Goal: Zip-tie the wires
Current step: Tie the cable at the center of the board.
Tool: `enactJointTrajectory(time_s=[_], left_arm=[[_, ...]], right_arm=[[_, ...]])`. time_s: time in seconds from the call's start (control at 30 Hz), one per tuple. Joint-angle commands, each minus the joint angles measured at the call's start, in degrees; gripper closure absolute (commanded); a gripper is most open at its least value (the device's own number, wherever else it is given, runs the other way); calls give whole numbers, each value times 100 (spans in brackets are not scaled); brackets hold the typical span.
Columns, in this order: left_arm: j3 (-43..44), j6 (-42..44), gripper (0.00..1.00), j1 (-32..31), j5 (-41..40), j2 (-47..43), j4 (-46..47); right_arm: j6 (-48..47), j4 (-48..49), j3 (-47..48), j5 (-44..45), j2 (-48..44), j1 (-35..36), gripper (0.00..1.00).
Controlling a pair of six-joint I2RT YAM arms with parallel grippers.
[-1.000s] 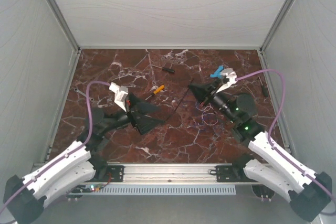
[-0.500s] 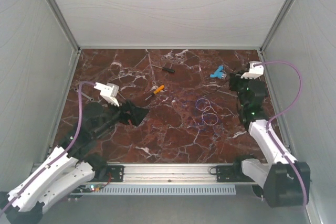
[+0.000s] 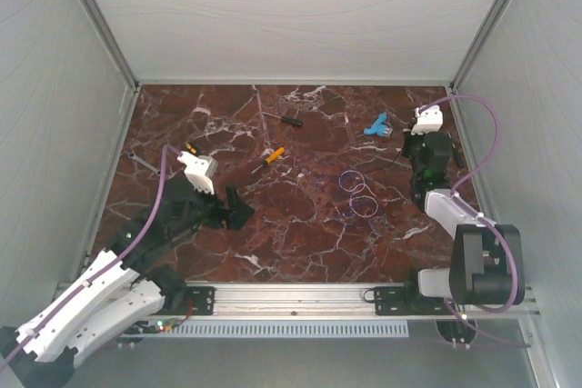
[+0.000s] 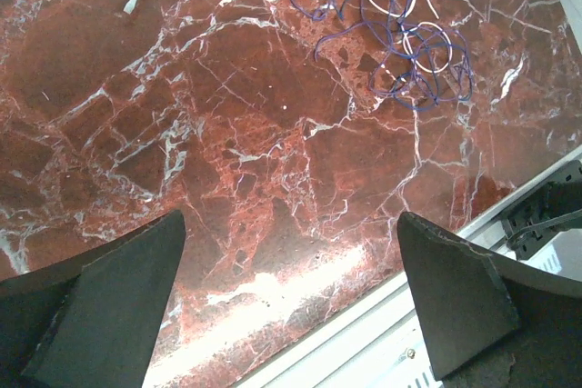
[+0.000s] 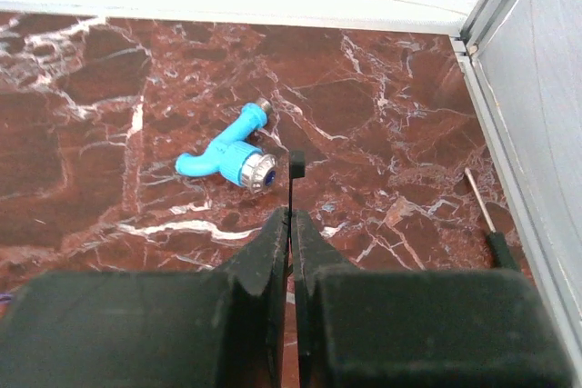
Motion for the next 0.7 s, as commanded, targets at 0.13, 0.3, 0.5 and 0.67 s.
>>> enactJointTrajectory(time_s=[0.13,0.3,0.5,0.67], left_arm=[[-12,10,0,-9,-94,-142,12],[-19,-8,0,-12,-157,-139,-14],[-20,-11,0,-17,-166,-152,-20],[-27,-21,0,-22,-184,-206,-13]], right_arm=[[-800,950,5,-581,482,-56,100],[-747,1241,-45,-1384,782,-61,100],[-811,1192,-9,-2944,1044,-60,100],[-667,1153,160,-3710,1354,-56,100]])
